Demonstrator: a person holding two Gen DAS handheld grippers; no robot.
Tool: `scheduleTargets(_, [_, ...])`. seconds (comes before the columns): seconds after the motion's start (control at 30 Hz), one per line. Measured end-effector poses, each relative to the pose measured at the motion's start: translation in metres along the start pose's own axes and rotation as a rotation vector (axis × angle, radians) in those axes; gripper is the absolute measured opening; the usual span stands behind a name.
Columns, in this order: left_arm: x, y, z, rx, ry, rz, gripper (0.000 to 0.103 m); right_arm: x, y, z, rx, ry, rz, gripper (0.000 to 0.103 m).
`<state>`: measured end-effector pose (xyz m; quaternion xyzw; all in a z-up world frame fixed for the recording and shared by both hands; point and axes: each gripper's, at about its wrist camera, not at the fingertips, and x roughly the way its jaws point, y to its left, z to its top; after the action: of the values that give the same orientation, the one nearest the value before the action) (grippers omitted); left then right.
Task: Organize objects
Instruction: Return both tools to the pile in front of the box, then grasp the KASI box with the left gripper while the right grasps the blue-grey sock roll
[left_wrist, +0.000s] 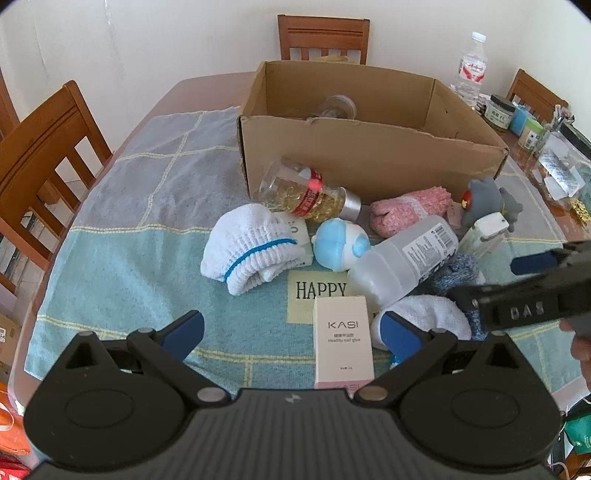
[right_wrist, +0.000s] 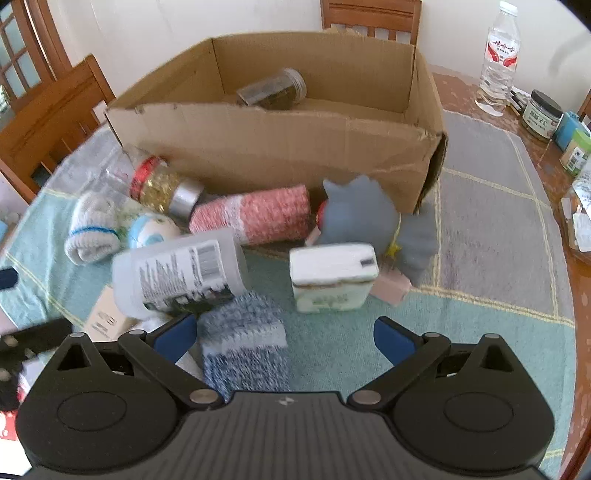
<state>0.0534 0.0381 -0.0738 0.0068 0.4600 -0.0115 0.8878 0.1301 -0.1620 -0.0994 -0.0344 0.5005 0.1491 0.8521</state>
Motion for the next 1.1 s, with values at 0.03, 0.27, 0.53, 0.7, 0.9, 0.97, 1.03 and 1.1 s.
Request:
scheduleTargets(0.03, [0.001, 0.0, 0.0, 0.001, 0.002, -0.002, 0.101, 0.001, 0.0, -0.002, -0.004, 0.007, -0.004, 0.103])
scheduleTargets(0.27, [0.007, -0.001, -0.001, 0.002, 0.018, -0.017, 0.101, -0.005, -0.011, -0.022, -0.017, 0.029, -0.02, 0.103])
scheduleTargets(0.53, [0.014, -0.001, 0.0, 0.002, 0.034, -0.025, 0.101, -0.008, -0.047, -0.04, 0.043, 0.071, -0.103, 0.103])
scheduleTargets(0.7, [0.019, -0.006, -0.002, 0.032, 0.046, -0.031, 0.101, -0.013, -0.069, -0.042, 0.066, 0.077, -0.166, 0.103])
scheduleTargets(0.9, [0.026, -0.01, -0.008, 0.064, 0.067, -0.034, 0.101, -0.017, -0.055, -0.033, 0.05, 0.031, -0.057, 0.103])
scheduleTargets(0.97, [0.028, -0.011, -0.011, 0.073, 0.078, -0.036, 0.101, -0.01, -0.043, -0.031, 0.015, 0.024, -0.053, 0.103])
scheduleTargets(1.03, [0.031, -0.012, -0.015, 0.084, 0.09, -0.031, 0.101, 0.002, -0.032, -0.029, -0.018, 0.027, -0.061, 0.103])
scheduleTargets(1.1, [0.036, -0.012, -0.019, 0.096, 0.11, -0.02, 0.101, 0.011, -0.026, -0.029, -0.043, 0.036, -0.061, 0.103])
